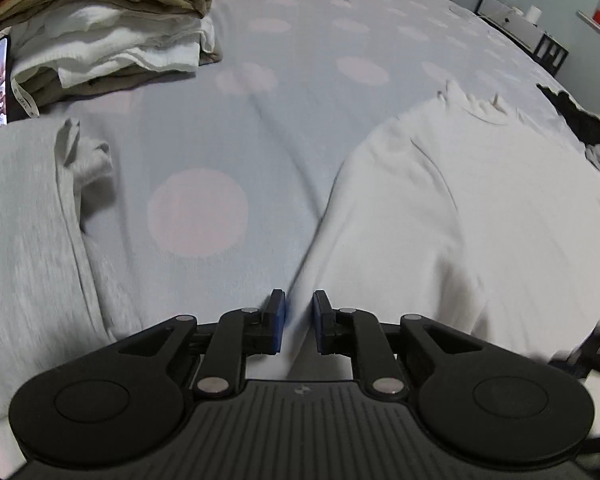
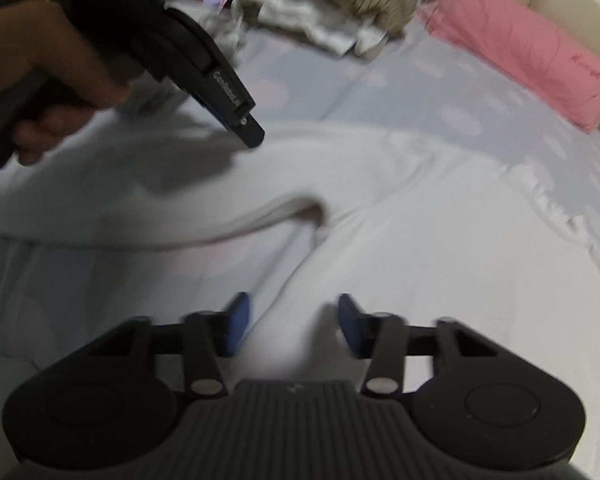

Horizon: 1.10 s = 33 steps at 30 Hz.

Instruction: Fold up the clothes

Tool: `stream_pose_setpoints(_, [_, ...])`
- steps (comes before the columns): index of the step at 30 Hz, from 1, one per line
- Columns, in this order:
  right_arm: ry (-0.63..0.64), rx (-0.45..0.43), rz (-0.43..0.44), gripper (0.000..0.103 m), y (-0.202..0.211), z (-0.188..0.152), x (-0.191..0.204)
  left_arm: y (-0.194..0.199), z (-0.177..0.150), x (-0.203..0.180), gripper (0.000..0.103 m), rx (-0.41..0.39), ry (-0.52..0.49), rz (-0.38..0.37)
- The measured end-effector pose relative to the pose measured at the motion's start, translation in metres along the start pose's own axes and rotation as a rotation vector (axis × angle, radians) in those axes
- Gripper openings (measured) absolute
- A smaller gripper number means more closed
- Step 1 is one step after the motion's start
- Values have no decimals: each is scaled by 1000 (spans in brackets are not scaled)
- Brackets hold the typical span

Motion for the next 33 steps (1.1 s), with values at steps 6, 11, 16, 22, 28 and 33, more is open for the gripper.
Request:
stream_pose_setpoints(6, [45, 51, 11, 7, 11, -16, -5, 10, 4, -4, 14, -31, -8, -1])
stream_pose_setpoints(11, [12, 14, 56, 15, 23, -17, -15, 35, -7, -10, 17, -83, 13, -25])
stream_pose_setpoints(16, [-26, -85, 69, 41, 44, -10, -17, 77, -52, 18, 35, -132, 144, 83])
stream_pose_setpoints(22, [-90, -71, 131, 44, 54, -22, -13, 124, -148, 88, 46, -131, 512, 312])
stream_pose_setpoints(28, [-57, -59, 167, 45, 60, -34, 5, 169, -225, 119, 46, -171, 765, 445])
stream_pose_setpoints(33, [0, -60, 195, 47, 68, -42, 25, 184, -259, 118, 46, -160, 787, 516])
Point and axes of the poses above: each gripper's, at about its wrist camera, not at the fingertips, and y roughly against the way its jaws point, x to its left, z to its top, the point moved 5 cm from there along -y, roughly the way its jaws point, and after that the axes turned 6 degrees about -y, right-handed, at the moved point
